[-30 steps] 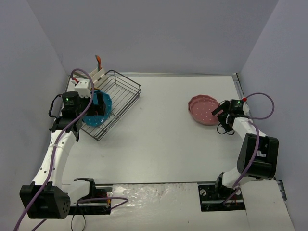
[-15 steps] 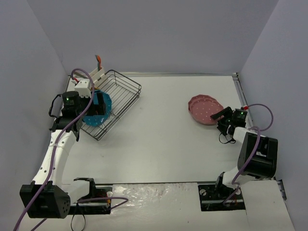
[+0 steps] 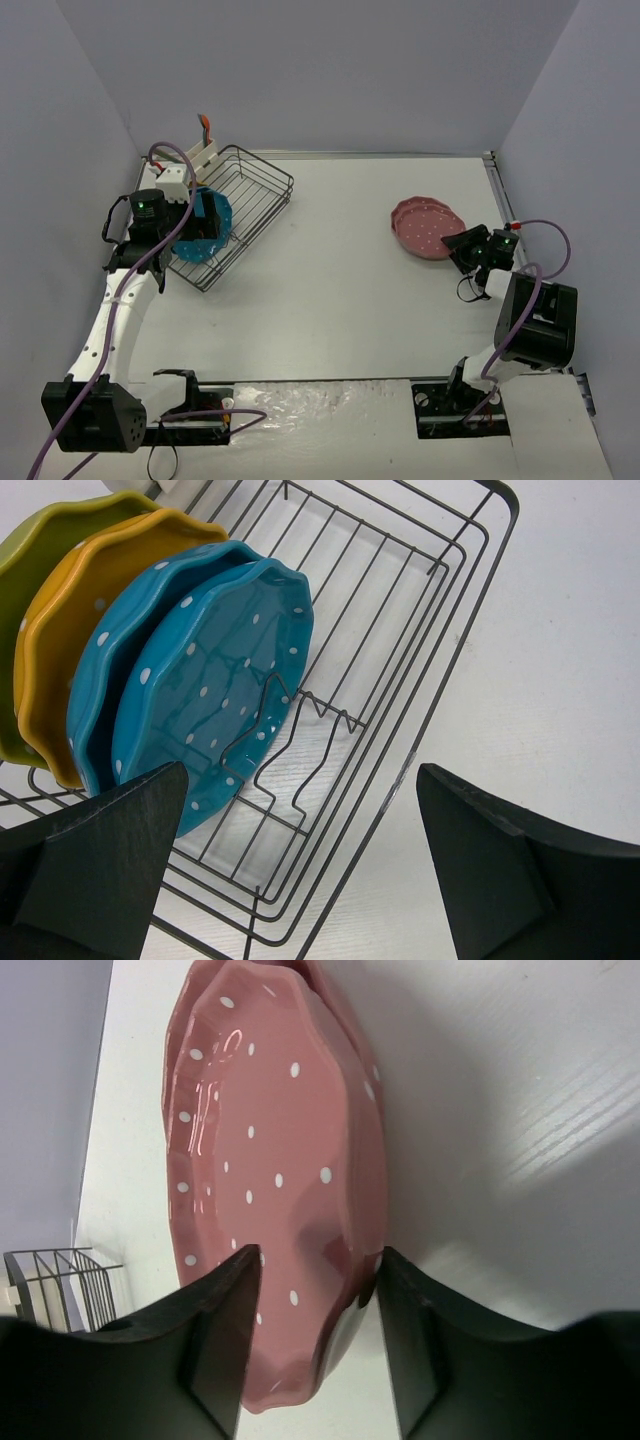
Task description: Load the plates into the dish rack
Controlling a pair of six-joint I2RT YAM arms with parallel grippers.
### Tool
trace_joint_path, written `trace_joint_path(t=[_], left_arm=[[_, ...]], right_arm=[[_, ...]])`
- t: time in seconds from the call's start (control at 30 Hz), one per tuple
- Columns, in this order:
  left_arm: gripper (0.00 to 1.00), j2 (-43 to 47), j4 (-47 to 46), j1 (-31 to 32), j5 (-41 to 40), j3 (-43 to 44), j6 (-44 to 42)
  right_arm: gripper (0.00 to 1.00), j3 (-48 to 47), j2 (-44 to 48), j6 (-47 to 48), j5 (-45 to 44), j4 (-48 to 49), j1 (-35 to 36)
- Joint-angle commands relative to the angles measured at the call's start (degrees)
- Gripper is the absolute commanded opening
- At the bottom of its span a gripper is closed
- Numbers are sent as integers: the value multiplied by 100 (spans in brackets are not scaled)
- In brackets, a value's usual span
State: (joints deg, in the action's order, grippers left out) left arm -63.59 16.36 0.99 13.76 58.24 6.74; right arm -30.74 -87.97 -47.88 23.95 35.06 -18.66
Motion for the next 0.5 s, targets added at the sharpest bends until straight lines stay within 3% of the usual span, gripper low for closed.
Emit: trace_joint_path(t=[0.0,0.33,0.47], left_arm=[[97,31,-423,-29,74,118,102],[97,83,-440,-21,98,143,184],[97,103,-384,25,232,220,404]], right_arm=[[41,65,-104,-172,178,643,-74],[2,79,199,-331,334,748,-111],[0,-80,638,-334,349,458,-105]])
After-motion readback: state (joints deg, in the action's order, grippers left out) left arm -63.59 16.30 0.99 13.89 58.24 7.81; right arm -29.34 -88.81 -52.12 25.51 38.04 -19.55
